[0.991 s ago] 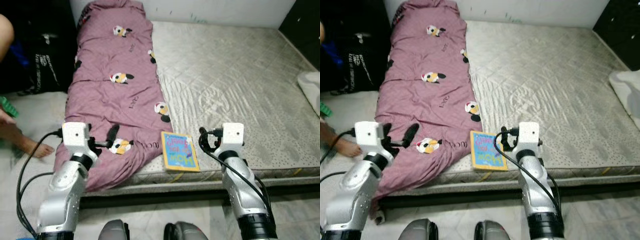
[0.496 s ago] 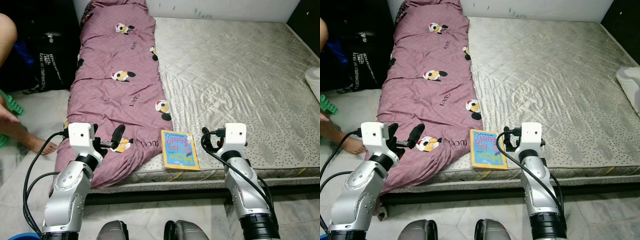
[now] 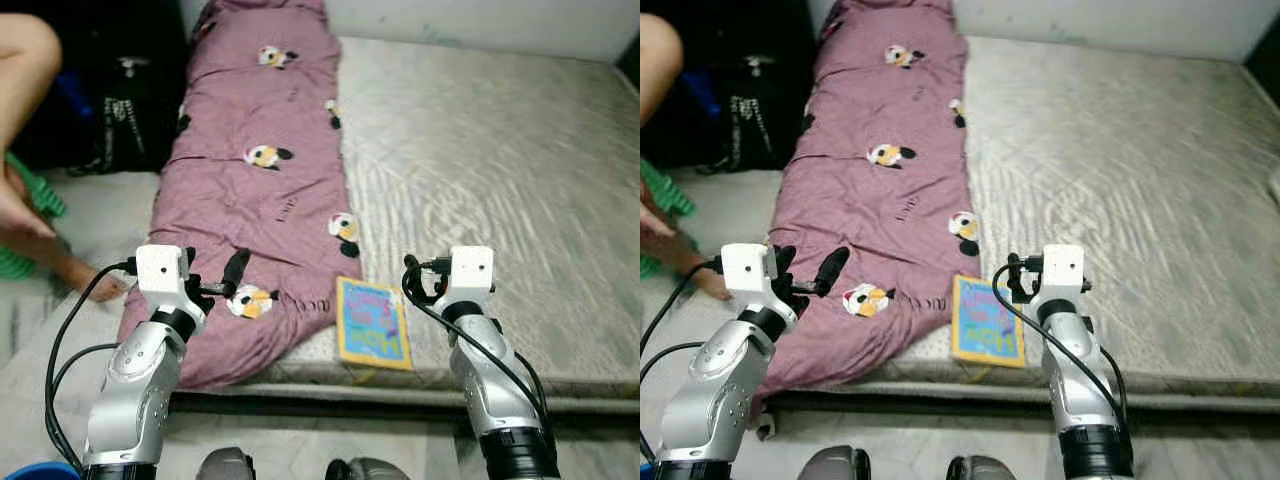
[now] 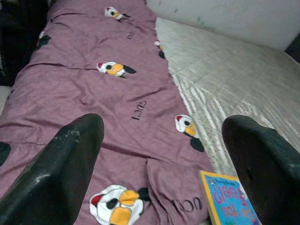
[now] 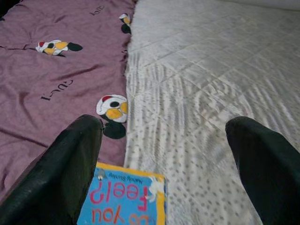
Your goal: Clean up the room
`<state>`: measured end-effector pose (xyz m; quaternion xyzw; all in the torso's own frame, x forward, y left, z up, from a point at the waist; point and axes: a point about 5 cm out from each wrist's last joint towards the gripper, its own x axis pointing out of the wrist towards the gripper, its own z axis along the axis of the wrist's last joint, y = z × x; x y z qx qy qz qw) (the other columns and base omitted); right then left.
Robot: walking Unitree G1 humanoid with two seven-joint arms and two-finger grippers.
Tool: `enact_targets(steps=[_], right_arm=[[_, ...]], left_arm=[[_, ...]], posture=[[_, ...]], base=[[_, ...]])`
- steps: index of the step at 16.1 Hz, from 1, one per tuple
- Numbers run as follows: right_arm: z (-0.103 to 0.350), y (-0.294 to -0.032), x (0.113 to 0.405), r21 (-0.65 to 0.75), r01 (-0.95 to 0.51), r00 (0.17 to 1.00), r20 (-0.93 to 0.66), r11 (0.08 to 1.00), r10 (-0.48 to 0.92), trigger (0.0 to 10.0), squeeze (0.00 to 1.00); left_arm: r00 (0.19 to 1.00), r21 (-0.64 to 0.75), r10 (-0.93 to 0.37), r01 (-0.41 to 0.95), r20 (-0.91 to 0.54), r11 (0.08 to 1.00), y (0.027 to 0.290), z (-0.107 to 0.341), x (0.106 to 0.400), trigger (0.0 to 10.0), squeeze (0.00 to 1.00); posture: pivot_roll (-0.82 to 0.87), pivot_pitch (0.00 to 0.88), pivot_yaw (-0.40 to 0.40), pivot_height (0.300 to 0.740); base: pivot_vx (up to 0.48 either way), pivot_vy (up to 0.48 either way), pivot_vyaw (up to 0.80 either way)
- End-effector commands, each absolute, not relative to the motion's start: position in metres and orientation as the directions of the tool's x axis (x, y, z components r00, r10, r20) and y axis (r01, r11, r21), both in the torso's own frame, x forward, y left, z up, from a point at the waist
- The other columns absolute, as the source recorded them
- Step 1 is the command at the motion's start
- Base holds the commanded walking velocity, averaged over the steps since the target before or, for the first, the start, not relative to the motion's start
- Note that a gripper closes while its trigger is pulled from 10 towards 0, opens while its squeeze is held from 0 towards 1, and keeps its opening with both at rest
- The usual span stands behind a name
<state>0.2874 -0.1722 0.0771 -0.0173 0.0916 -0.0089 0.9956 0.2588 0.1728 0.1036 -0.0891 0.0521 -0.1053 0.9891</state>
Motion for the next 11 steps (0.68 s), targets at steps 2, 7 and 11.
enact_targets(steps=[2,7,11], right_arm=[[0.0774,-0.1747,0.2869,-0.039,0.031,0.983,-0.181,0.999,-0.037,10.0,0.00],[0.0775,-0.1753,0.2870,-0.038,0.033,0.983,-0.178,0.999,-0.040,10.0,0.00],[0.0782,-0.1757,0.2884,-0.044,0.030,0.984,-0.175,0.999,-0.037,10.0,0.00]], left_arm=[[0.971,-0.179,-0.223,0.205,-0.086,0.962,0.1723,0.1043,0.2584,10.0,0.00],[0.979,-0.167,-0.179,0.161,-0.102,0.973,0.1767,0.1025,0.2592,10.0,0.00],[0.984,-0.135,-0.152,0.139,-0.097,0.981,0.1789,0.1043,0.2596,10.0,0.00]], posture=[[0.02,0.103,-0.070,0.740],[0.02,0.103,-0.071,0.740],[0.03,0.103,-0.075,0.740]], base=[[0.296,0.000,0.00],[0.000,0.000,0.00],[0.000,0.000,0.00]])
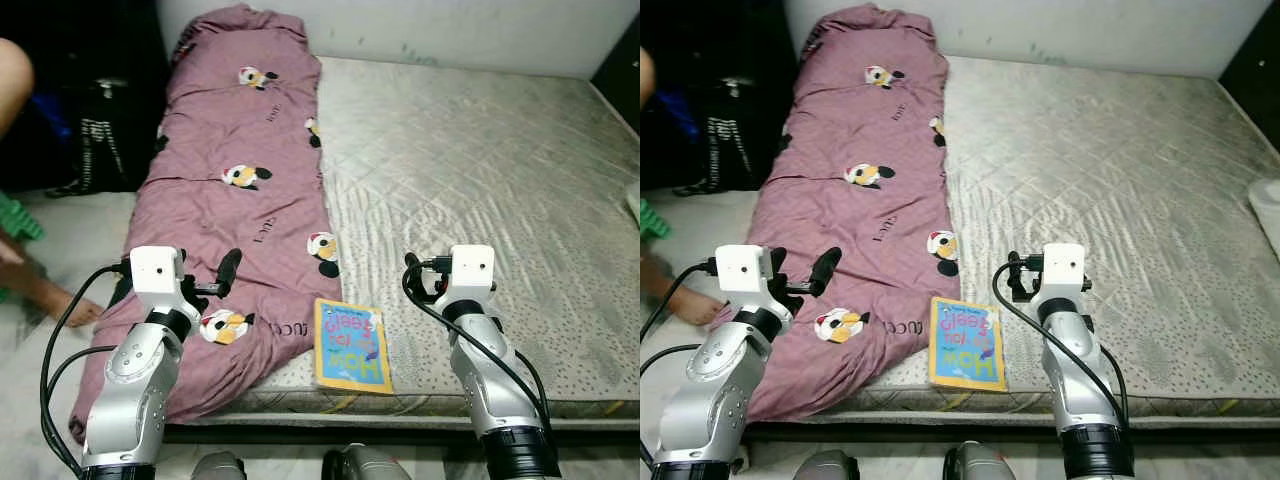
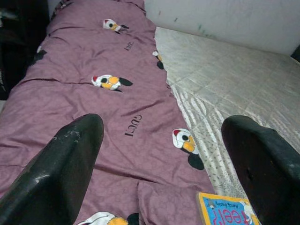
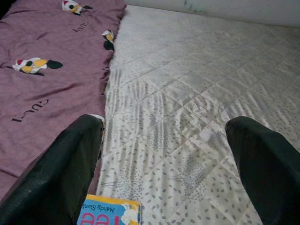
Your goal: Clean up the room
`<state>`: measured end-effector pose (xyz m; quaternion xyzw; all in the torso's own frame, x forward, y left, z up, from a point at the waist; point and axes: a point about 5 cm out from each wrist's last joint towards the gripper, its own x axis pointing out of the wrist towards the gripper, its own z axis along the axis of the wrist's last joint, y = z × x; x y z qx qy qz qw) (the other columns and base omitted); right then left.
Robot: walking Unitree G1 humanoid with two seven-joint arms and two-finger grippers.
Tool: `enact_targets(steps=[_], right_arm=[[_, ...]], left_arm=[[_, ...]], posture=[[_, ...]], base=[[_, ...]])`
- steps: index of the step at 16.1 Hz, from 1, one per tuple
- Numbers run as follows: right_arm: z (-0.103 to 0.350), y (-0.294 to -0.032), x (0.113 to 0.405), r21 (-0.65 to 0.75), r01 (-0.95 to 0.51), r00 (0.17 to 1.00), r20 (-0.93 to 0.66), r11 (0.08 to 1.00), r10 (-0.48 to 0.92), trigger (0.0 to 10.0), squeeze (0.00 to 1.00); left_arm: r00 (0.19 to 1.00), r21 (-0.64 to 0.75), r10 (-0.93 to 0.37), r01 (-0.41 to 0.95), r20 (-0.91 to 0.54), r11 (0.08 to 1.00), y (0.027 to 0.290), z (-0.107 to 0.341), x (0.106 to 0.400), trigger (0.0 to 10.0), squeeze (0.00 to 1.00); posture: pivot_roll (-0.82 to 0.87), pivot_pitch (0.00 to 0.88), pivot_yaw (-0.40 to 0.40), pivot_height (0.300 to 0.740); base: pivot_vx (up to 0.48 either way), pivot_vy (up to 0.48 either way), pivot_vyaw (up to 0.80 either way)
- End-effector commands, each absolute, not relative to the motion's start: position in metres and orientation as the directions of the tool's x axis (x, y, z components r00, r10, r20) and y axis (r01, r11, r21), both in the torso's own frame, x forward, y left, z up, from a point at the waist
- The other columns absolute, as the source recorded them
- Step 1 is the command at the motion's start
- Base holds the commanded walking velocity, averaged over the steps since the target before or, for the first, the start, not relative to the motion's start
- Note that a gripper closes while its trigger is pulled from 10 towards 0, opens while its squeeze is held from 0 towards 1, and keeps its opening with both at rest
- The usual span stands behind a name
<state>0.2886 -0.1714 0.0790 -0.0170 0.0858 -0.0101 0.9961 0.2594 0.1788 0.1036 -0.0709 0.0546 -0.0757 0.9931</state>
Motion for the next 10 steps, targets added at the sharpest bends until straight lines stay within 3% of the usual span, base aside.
enact_targets(steps=[1,3,10], right_arm=[[0.078,-0.176,0.289,-0.044,0.030,0.984,-0.175,0.999,-0.037,10.0,0.00],[0.080,-0.177,0.290,-0.046,0.032,0.985,-0.168,0.998,-0.039,10.0,0.00],[0.086,-0.176,0.295,-0.060,0.016,0.988,-0.151,0.998,-0.025,10.0,0.00]], left_arm=[[0.984,-0.130,-0.149,0.135,-0.097,0.982,0.179,0.105,0.260,10.0,0.00],[0.987,-0.098,-0.133,0.124,-0.093,0.987,0.183,0.109,0.259,10.0,0.00],[0.988,-0.083,-0.116,0.108,-0.104,0.991,0.190,0.107,0.255,10.0,0.00]], posture=[[0.03,0.103,-0.075,0.740],[0.03,0.124,-0.072,0.740],[0.03,0.141,-0.082,0.740]], base=[[0.000,0.000,0.00],[0.000,0.000,0.00],[0.000,-0.347,0.00]])
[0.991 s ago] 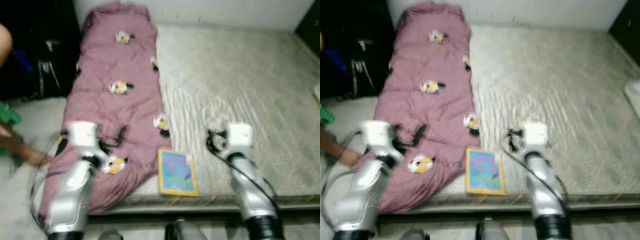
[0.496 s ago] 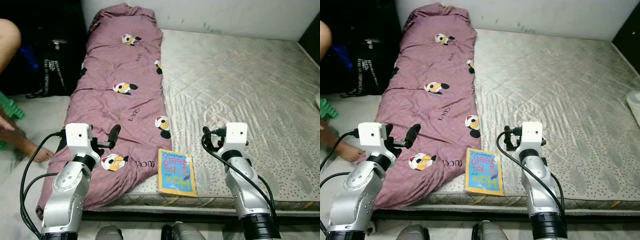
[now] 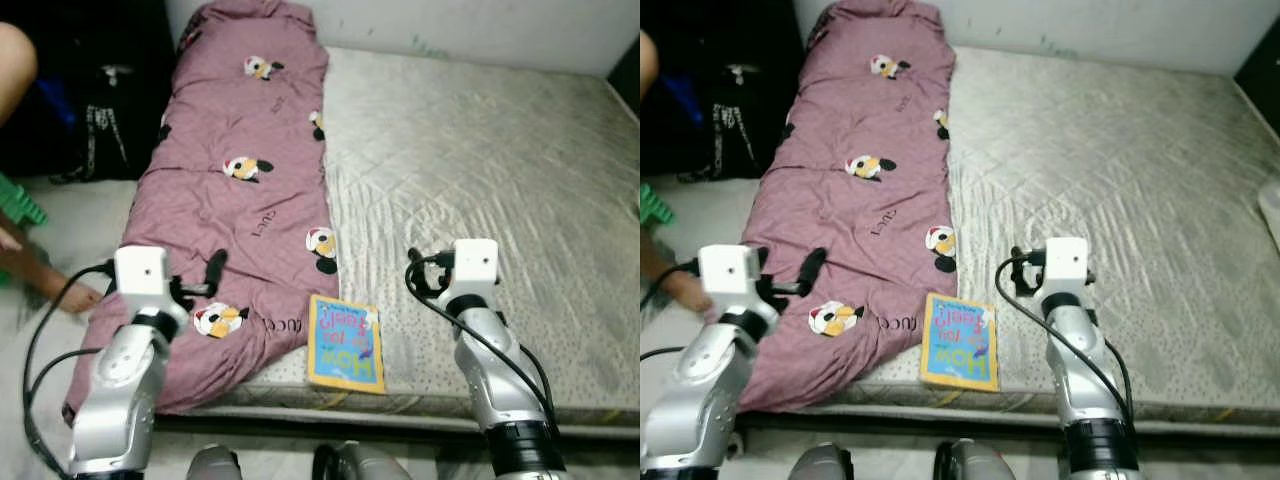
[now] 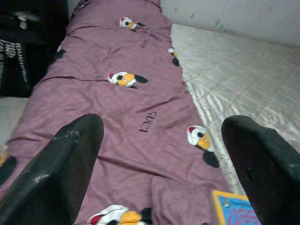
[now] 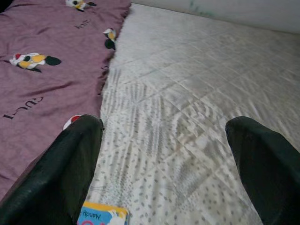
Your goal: Clean up the room
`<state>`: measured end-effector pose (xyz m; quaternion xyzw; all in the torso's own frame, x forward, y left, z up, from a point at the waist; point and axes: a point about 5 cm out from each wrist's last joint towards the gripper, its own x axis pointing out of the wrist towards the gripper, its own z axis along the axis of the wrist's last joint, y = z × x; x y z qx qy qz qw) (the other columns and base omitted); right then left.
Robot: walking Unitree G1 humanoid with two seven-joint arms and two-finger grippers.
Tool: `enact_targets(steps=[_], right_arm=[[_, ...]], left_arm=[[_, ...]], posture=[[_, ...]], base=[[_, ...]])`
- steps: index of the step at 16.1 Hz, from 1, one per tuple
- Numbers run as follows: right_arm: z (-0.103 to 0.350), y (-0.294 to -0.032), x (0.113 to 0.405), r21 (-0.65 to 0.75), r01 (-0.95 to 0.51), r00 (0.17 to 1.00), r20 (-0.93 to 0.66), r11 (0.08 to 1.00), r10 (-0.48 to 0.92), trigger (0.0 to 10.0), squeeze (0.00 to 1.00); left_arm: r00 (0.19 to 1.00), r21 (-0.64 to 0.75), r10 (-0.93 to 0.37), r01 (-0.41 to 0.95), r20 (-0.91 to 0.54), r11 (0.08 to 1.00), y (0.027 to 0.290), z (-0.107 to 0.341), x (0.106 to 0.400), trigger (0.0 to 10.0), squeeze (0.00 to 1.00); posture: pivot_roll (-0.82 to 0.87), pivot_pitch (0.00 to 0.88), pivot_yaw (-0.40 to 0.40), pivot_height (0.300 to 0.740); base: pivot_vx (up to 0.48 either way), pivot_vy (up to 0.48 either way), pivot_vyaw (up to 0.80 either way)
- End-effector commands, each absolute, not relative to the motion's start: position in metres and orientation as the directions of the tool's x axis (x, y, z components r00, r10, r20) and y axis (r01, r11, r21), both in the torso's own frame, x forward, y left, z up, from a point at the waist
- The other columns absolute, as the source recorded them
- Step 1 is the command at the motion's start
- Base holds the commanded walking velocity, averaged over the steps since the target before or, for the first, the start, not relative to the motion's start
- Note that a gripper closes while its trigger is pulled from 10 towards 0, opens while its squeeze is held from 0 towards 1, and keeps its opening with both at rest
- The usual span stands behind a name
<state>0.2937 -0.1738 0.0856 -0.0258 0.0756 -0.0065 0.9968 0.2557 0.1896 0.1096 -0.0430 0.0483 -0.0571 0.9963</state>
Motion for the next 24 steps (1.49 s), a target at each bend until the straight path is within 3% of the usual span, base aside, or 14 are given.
enact_targets(steps=[1,5,7,17,24], right_arm=[[0.085,-0.177,0.294,-0.061,0.018,0.988,-0.154,0.998,-0.027,10.0,0.00],[0.082,-0.176,0.291,-0.057,0.023,0.987,-0.160,0.998,-0.032,10.0,0.00],[0.082,-0.176,0.291,-0.055,0.024,0.986,-0.162,0.998,-0.033,10.0,0.00],[0.080,-0.177,0.289,-0.049,0.033,0.985,-0.166,0.998,-0.041,10.0,0.00],[0.079,-0.175,0.290,-0.044,0.020,0.986,-0.166,0.999,-0.027,10.0,0.00]], left_arm=[[0.988,-0.080,-0.115,0.107,-0.105,0.991,0.191,0.107,0.255,10.0,0.00],[0.985,-0.083,-0.089,0.077,-0.148,0.994,0.199,0.101,0.255,10.0,0.00],[0.982,-0.137,-0.122,0.102,-0.147,0.985,0.198,0.101,0.256,10.0,0.00],[0.985,-0.151,-0.118,0.098,-0.124,0.984,0.189,0.103,0.245,10.0,0.00],[0.986,-0.163,-0.102,0.080,-0.134,0.983,0.189,0.102,0.246,10.0,0.00]], posture=[[0.03,0.141,-0.081,0.740],[0.03,0.137,-0.079,0.740],[0.03,0.131,-0.076,0.740],[0.03,0.118,-0.066,0.740],[0.03,0.113,-0.067,0.687]], base=[[0.000,-0.356,0.00],[0.000,0.000,0.00],[0.000,0.000,0.00],[0.000,0.000,0.00],[0.000,0.000,0.00]])
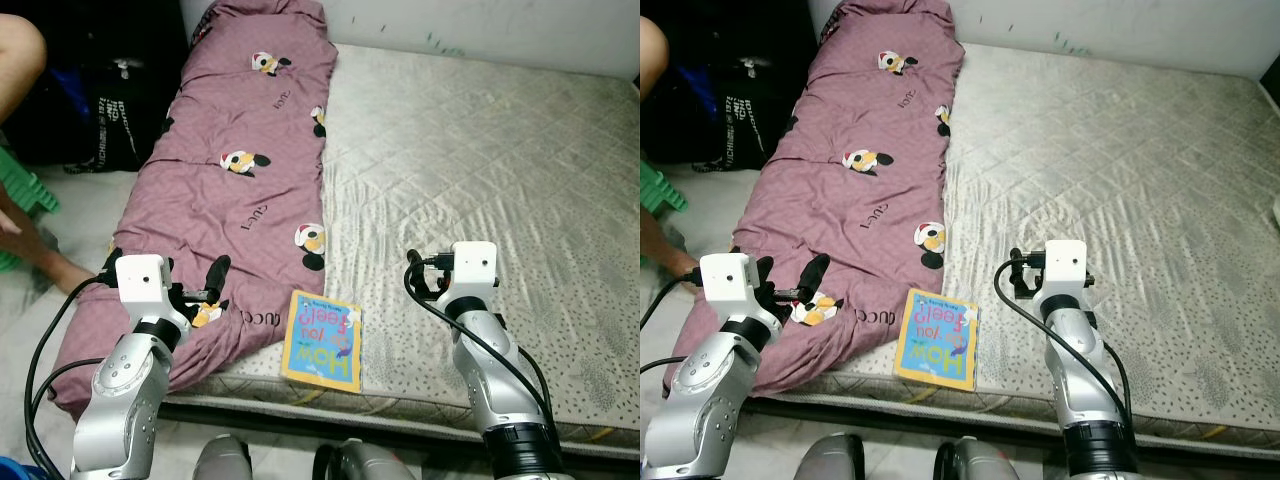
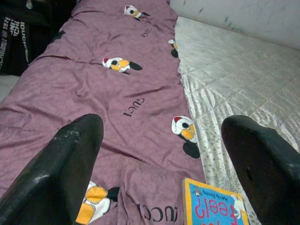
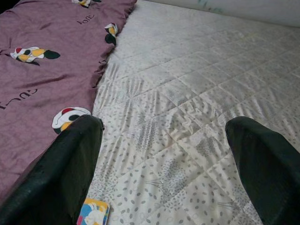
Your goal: Clean up the room
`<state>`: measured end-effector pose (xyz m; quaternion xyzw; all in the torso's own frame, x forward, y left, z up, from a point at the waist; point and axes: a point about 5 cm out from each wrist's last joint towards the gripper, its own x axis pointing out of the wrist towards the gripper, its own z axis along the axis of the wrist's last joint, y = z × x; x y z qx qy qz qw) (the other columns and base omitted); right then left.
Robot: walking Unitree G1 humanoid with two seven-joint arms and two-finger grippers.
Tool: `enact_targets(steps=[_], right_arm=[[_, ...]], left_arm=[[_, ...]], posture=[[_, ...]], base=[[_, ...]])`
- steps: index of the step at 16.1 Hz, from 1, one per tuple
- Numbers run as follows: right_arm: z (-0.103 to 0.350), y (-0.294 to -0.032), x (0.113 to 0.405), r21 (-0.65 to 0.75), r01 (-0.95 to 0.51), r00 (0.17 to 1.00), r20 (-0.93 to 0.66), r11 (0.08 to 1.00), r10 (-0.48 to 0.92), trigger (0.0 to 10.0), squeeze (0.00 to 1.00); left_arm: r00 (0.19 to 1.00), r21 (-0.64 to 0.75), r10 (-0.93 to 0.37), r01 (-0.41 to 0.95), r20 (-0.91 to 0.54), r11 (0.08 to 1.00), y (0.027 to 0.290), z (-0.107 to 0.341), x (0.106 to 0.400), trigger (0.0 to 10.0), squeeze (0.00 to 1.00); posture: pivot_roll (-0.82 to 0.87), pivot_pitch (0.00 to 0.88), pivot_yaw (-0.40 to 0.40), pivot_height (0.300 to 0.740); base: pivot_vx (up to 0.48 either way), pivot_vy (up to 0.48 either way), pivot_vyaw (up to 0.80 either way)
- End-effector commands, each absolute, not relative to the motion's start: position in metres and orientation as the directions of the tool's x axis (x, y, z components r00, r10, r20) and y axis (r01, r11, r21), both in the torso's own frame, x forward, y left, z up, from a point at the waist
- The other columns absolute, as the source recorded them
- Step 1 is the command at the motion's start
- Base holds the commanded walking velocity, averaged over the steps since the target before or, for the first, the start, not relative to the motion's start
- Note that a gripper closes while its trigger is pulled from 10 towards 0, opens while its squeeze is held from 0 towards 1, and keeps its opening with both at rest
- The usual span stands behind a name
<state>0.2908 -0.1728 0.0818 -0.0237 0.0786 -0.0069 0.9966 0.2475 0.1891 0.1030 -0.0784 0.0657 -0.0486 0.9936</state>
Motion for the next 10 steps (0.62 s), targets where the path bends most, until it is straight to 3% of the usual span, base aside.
enact_targets(steps=[1,10], right_arm=[[0.080,-0.175,0.290,-0.042,0.019,0.986,-0.163,0.999,-0.025,10.0,0.00],[0.084,-0.176,0.289,-0.016,0.024,0.990,-0.136,1.000,-0.026,10.0,0.00]], left_arm=[[0.986,-0.164,-0.095,0.072,-0.135,0.984,0.190,0.102,0.245,10.0,0.00],[0.994,-0.122,0.007,-0.021,-0.113,0.992,0.200,0.105,0.243,10.0,0.00]], posture=[[0.03,0.113,-0.067,0.682],[0.03,0.122,-0.066,0.663]], base=[[0.000,0.000,0.00],[0.000,0.000,0.00]])
